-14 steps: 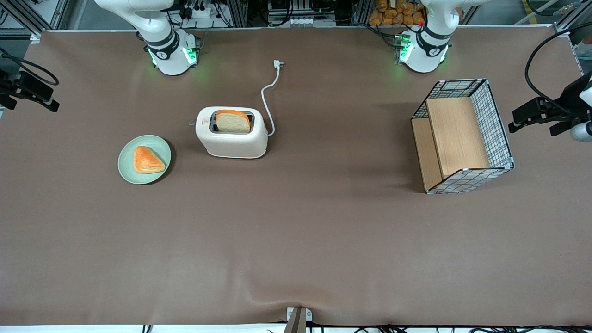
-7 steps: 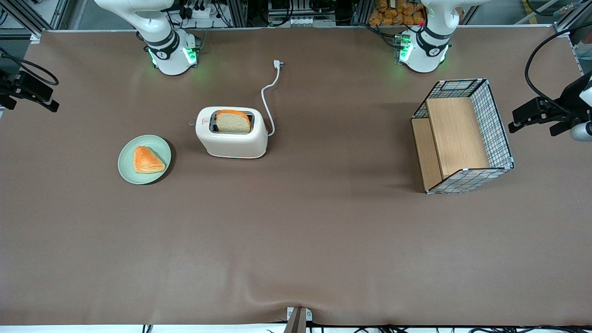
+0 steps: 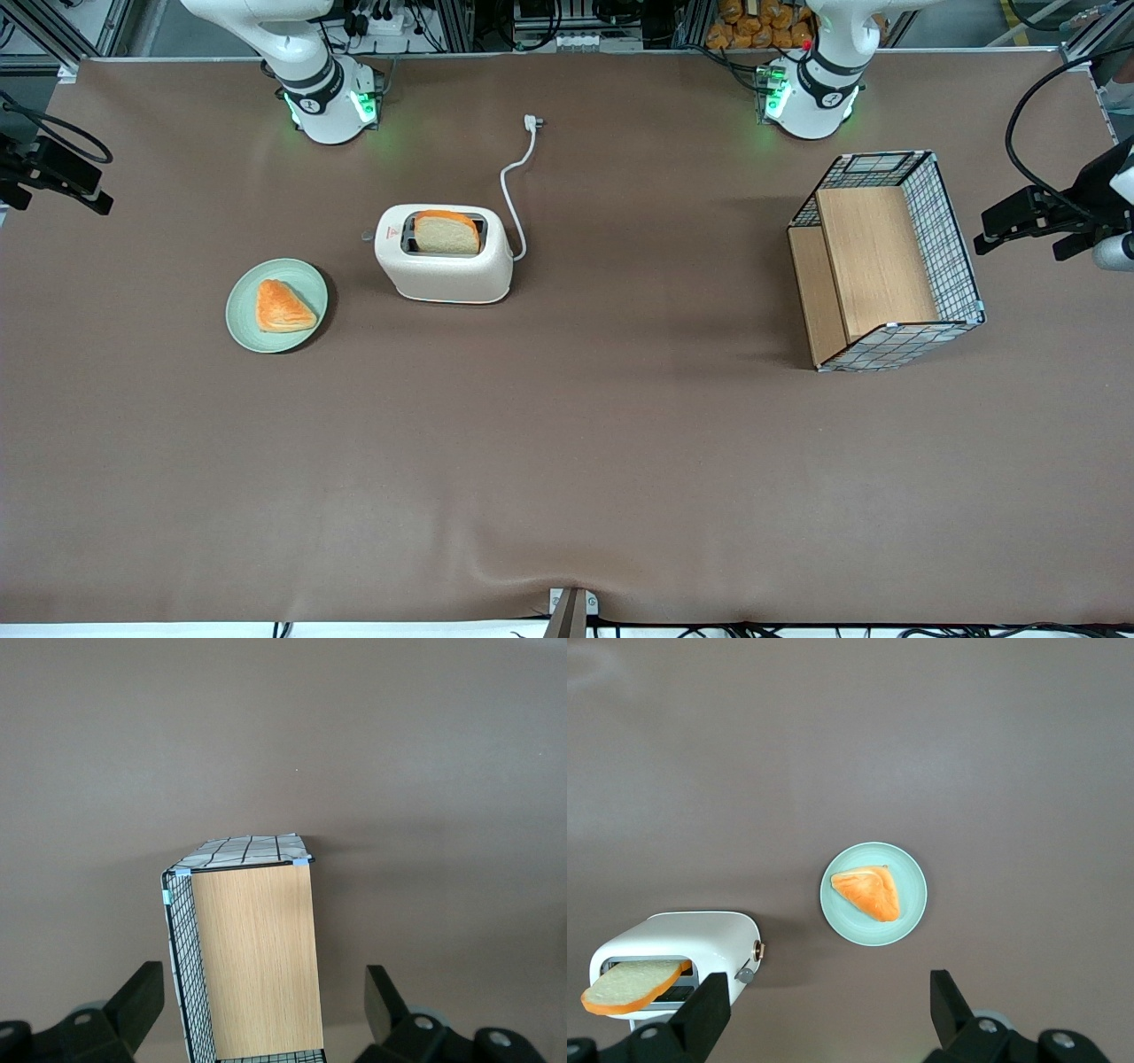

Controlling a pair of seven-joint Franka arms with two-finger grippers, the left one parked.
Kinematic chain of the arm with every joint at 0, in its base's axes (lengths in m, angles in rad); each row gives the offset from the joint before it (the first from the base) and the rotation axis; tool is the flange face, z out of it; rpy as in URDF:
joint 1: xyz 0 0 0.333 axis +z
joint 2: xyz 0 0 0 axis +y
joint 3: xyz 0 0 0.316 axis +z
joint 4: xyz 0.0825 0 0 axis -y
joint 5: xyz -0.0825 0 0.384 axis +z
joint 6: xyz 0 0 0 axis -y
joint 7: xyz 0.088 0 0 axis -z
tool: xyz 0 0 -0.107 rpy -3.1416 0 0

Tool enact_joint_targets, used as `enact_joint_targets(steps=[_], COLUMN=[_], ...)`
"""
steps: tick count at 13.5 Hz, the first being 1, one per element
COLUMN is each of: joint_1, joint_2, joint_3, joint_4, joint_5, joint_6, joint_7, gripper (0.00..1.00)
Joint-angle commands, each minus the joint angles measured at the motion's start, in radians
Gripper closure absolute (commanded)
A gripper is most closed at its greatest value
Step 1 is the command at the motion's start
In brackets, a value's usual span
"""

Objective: Press toaster button with right arm

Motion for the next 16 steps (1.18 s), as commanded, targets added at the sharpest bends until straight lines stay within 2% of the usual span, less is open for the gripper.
enact_joint_targets(steps=[1,16], joint_1=[-0.017,-0.017], joint_2=[-0.001,0.002], joint_3=[0.014,0.013], joint_4=[0.008,0.001], joint_5=[-0.02,-0.02], joint_6=[-0.004,-0.006], joint_7=[0.0,-0.031], gripper=[0.0,0.0])
